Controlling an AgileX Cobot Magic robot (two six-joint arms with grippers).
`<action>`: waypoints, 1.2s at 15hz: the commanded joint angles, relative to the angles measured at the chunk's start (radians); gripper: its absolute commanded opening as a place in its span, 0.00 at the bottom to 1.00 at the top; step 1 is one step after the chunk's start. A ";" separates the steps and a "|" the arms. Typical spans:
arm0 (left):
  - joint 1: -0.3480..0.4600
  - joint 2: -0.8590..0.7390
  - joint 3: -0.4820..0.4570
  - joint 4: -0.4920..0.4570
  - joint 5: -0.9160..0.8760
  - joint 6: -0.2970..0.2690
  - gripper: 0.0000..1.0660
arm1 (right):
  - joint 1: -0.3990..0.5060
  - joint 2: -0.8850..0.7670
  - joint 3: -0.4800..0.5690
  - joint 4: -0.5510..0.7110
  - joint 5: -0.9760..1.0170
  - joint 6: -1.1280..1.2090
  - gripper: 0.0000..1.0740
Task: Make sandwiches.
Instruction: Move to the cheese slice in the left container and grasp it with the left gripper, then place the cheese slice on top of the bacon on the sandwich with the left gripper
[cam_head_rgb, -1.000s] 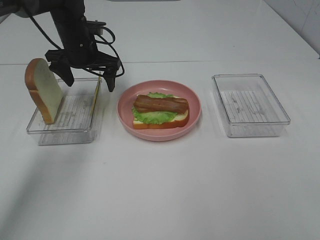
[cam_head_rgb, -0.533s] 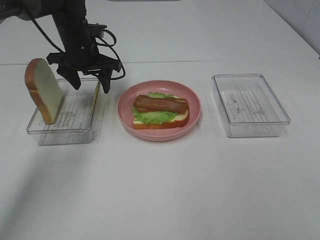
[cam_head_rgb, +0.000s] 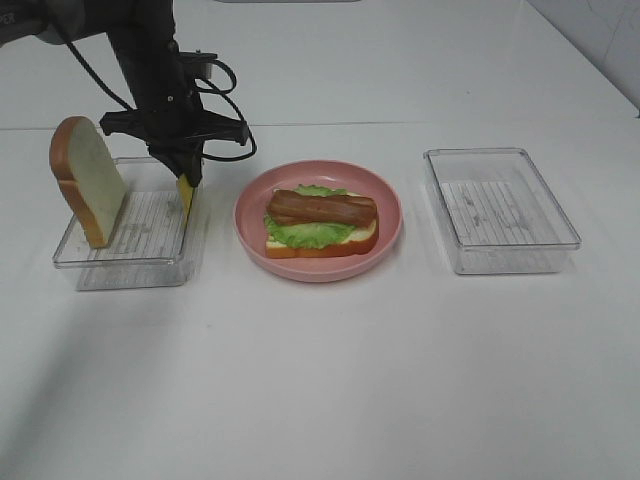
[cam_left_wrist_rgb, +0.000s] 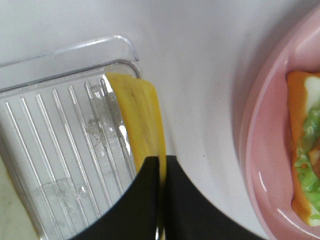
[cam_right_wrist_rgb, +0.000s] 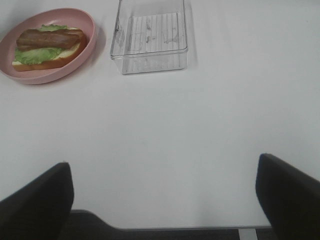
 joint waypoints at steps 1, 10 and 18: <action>0.000 0.000 0.005 -0.011 -0.004 0.002 0.00 | -0.003 -0.030 0.004 -0.001 -0.008 -0.007 0.87; -0.004 -0.018 -0.159 -0.073 0.121 -0.005 0.00 | -0.003 -0.030 0.004 -0.001 -0.008 -0.007 0.87; -0.166 -0.105 -0.157 -0.218 0.121 0.008 0.00 | -0.003 -0.030 0.004 -0.001 -0.008 -0.005 0.87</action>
